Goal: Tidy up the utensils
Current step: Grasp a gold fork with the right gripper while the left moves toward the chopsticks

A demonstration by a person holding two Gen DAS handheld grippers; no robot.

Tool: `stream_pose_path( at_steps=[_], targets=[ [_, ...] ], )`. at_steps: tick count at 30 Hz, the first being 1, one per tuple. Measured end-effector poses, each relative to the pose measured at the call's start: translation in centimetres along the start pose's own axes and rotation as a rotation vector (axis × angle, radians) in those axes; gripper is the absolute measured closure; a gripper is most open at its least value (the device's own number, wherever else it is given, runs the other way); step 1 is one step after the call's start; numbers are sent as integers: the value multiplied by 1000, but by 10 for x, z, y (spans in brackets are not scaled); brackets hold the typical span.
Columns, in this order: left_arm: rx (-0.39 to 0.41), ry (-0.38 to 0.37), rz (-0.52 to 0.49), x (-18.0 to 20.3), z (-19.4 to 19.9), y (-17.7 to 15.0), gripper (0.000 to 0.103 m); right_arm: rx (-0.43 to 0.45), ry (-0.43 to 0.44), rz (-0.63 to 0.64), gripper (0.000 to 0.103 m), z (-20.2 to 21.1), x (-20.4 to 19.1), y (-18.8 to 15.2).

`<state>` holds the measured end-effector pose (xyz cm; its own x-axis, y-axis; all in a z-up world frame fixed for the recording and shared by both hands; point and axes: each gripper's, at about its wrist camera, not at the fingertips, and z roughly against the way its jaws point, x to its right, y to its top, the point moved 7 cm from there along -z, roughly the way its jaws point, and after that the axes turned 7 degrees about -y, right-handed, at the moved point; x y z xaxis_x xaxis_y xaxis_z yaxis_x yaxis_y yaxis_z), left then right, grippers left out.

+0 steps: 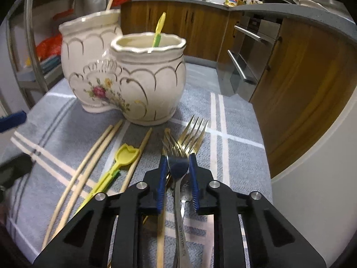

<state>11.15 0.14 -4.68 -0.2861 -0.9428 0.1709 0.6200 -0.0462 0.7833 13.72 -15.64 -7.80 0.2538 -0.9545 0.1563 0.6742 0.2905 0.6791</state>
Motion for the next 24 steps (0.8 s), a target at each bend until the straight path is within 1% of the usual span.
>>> stream_pose_path(
  at_steps=[2,4,12,13,14,17,19,20,21,22,24],
  targets=[
    [-9,18,-5,2,-3,-1,6,10,24,-10,93,2,2,0],
    [-18,36,-14,5,-5,-1,6,7,44,-21,94,0,4,1],
    [-63,61,-63,19,-11,-5,6,-30,88,-22,93,-18,11,8],
    [-67,68,-68,20,-12,-6,6,-26,96,-28,95,-17,12,8],
    [-75,77,-72,20,-14,-6,6,-18,108,-40,99,-16,14,9],
    [-106,84,-84,22,-17,-7,6,8,126,-55,100,-12,18,10],
    [-118,113,-105,22,-19,-7,6,39,144,-81,100,-6,25,12],
    [-129,121,-111,23,-20,-7,10,56,154,-94,100,-2,28,13],
    [-143,123,-113,24,-22,-8,19,71,162,-104,100,1,31,13],
    [-155,122,-109,24,-24,-9,23,83,168,-110,100,3,33,14],
    [-183,109,-80,24,-27,-13,35,112,179,-117,100,11,37,14]
  ],
)
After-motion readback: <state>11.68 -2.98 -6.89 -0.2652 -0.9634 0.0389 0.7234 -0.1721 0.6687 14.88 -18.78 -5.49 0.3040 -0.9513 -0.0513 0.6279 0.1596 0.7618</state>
